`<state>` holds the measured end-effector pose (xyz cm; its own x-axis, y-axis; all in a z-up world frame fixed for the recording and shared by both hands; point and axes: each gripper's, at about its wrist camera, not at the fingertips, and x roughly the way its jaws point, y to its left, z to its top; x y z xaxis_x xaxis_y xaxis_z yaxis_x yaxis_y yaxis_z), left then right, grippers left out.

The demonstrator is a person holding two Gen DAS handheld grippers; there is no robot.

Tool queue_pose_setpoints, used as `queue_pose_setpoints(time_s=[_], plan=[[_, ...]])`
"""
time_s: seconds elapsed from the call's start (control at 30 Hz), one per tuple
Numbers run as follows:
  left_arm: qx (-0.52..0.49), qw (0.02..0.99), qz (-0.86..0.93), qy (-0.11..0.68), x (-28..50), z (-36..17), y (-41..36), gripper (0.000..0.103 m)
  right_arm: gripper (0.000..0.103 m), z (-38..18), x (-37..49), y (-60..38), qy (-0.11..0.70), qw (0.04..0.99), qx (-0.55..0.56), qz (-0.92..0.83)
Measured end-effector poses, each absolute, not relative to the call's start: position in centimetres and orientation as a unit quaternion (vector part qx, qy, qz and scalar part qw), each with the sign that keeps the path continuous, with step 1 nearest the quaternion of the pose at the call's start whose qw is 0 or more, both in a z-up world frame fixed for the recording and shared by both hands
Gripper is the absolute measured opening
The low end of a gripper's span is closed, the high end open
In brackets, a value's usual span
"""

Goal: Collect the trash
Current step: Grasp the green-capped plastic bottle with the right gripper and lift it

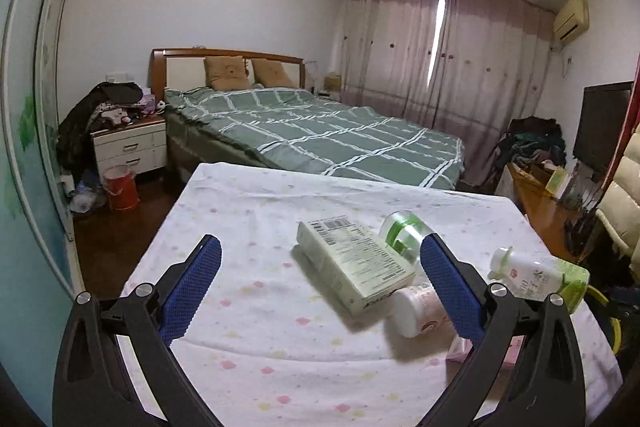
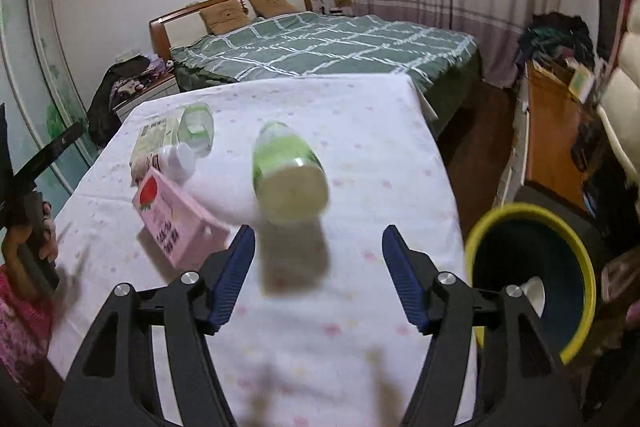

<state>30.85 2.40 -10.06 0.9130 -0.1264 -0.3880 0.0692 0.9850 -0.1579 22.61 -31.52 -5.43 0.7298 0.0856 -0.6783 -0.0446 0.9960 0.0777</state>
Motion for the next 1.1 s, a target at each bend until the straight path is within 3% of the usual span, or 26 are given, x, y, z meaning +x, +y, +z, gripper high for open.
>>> queue_pose_setpoints(time_s=[0.17, 0.6, 0.67, 1.1], plan=[[-0.057, 0.972, -0.064, 0.219, 31.4, -10.9, 1.1, 0.098, 0.069, -5.9, 25.4, -30.0, 0.360, 0.932, 0.013, 0.050], [-0.043, 0.972, -0.063, 0.220, 31.3, -11.0, -0.3, 0.098, 0.069, -7.7, 29.4, -29.7, 0.375, 0.925, 0.023, 0.065], [-0.044, 0.971, -0.063, 0.224, 31.3, -11.0, -0.4, 0.098, 0.055, -7.8, 29.6, -29.7, 0.376, 0.924, 0.024, 0.065], [-0.033, 0.972, -0.067, 0.225, 31.1, -11.0, -0.8, 0.098, 0.053, -4.1, 27.8, -30.6, 0.327, 0.941, 0.059, 0.055]])
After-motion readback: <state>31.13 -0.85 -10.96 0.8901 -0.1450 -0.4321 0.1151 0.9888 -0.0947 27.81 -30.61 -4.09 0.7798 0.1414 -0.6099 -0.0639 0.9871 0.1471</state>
